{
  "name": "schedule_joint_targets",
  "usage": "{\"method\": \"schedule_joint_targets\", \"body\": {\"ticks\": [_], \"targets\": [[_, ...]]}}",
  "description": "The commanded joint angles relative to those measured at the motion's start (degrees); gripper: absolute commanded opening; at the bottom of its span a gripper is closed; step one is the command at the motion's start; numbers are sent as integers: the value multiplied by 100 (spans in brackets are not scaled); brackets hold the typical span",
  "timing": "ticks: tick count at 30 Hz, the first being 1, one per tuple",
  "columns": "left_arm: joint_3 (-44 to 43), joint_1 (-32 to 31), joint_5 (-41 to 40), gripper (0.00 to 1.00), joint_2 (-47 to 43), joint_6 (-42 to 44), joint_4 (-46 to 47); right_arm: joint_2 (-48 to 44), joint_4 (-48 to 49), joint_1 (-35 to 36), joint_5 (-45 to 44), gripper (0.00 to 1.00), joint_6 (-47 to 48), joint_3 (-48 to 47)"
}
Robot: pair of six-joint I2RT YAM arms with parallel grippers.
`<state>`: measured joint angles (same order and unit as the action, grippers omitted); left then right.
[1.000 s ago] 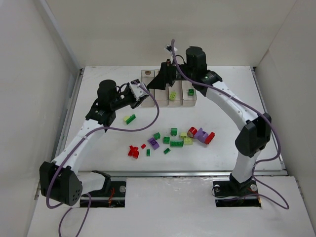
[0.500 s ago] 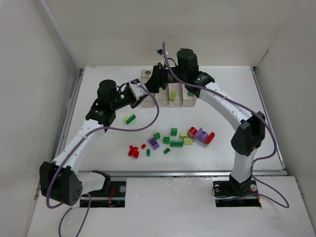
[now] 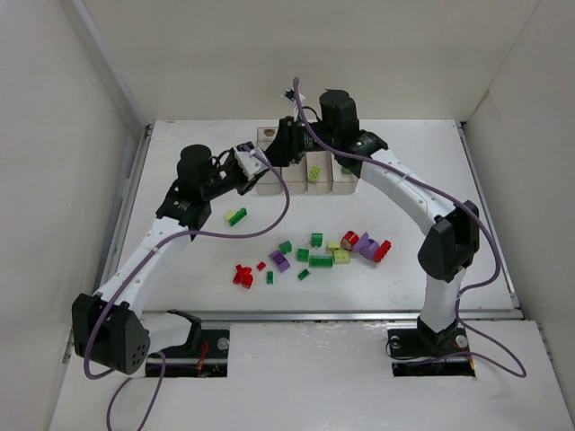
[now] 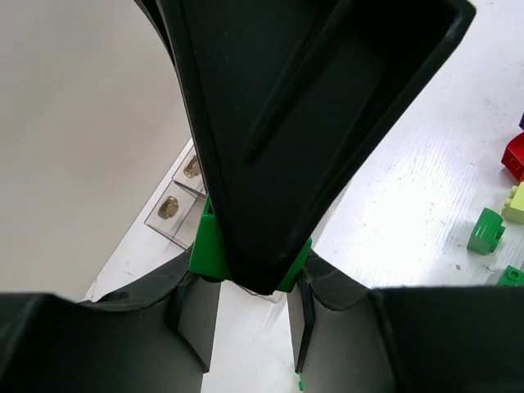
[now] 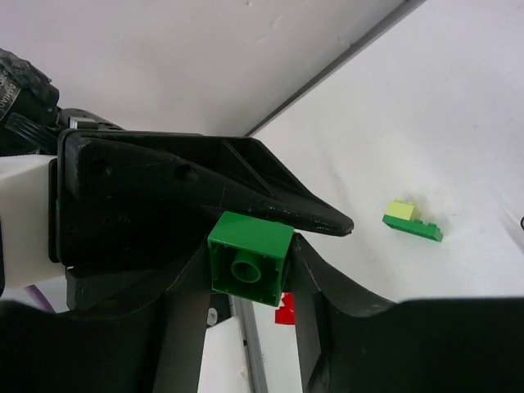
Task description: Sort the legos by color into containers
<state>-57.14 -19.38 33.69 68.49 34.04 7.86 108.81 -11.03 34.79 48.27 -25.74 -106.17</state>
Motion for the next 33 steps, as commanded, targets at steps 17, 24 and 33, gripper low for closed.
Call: {"method": "schedule_joint_targets", "body": {"ticks": [17, 24, 33], "targets": [[265, 109, -460, 0, -204, 533, -91, -817, 241, -1289, 51, 0, -98, 773], [265, 109, -460, 0, -204, 419, -144, -643, -405, -1693, -870, 0, 68, 826], [265, 109, -346, 0, -257, 243, -91, 824, -2395, -1835, -4133, 0, 1449, -360]]}}
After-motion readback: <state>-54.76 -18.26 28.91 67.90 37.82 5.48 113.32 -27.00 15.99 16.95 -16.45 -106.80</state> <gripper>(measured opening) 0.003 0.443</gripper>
